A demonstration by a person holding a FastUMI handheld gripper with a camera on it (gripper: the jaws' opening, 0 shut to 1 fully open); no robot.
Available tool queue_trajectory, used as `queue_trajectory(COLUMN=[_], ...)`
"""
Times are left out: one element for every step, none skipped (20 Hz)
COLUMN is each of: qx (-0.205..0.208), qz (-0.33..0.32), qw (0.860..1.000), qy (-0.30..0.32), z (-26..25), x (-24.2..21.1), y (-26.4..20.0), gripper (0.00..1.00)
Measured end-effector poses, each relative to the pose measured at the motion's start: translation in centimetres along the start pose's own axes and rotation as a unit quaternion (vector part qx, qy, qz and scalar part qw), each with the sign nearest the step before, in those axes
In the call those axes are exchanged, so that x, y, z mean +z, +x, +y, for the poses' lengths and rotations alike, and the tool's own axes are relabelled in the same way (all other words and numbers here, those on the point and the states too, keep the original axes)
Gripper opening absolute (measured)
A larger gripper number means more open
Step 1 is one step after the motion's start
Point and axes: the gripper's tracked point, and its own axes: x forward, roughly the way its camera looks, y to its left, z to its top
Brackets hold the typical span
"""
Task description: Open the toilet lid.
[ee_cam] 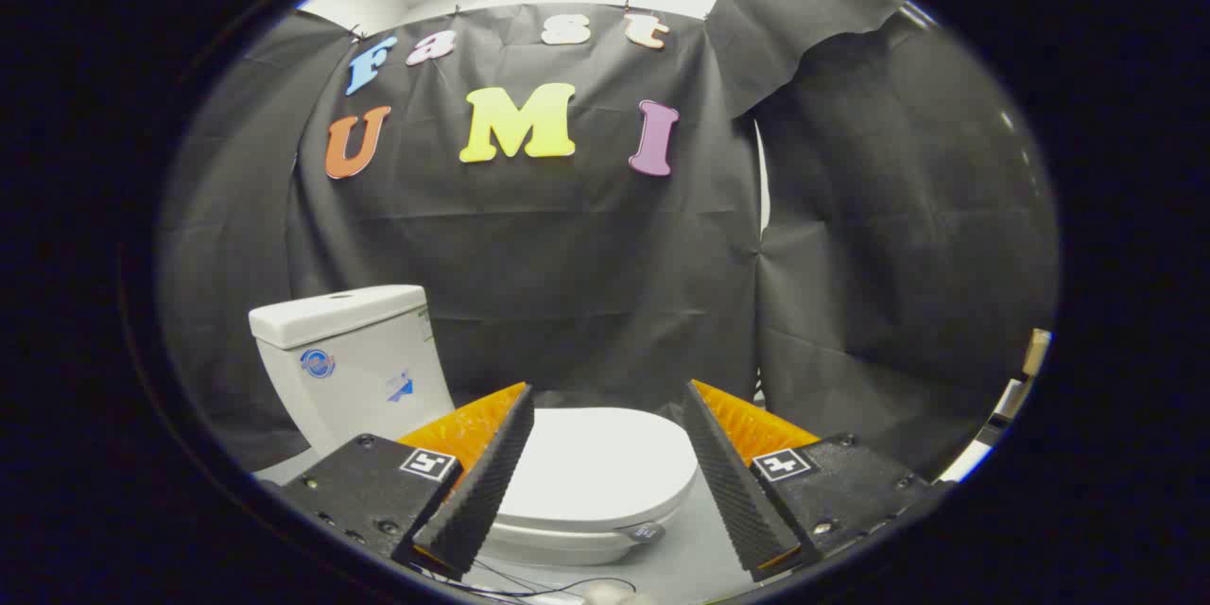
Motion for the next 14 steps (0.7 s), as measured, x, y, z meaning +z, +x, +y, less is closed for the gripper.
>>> queue_trajectory(qx=[0.0, 0.001, 0.002, 0.002, 0.001, 0.001, 0.001, 0.001, 0.002, 0.002, 0.004, 0.005, 0.006, 0.007], qz=[0.002, 0.005, 0.007, 0.008, 0.008, 0.007, 0.006, 0.004, 0.003, 0.004, 0.004, 0.004, 0.005, 0.005], qw=[1.0, 1.0, 1.0, 1.0, 1.0, 1.0, 1.0, 1.0, 1.0, 1.0, 1.0, 1.0, 1.0, 1.0], qy=[0.001, 0.0, -0.001, -0.001, -0.002, -0.002, -0.002, -0.003, -0.005, -0.007, -0.008, -0.007, -0.007, -0.007], z=[-0.08, -0.05, -0.02, -0.09, -0.14, -0.12, -0.06, 0.03, 0.14, 0.23, 0.31, 0.4, 0.51, 0.59], x=[-0.04, -0.27, -0.38, -0.37, -0.25, -0.19, -0.12, -0.06, 0.04, -0.07, 0.0, -0.05, -0.03, -0.1], y=[0.01, 0.06, 0.02, 0.06, 0.03, -0.05, -0.09, -0.15, -0.19, -0.18, -0.25, -0.29, -0.29, -0.35], gripper=[0.99, 0.99, 0.99, 0.99, 0.99, 0.99, 0.99, 0.99, 0.99, 0.99, 0.99, 0.99, 0.99, 0.99])
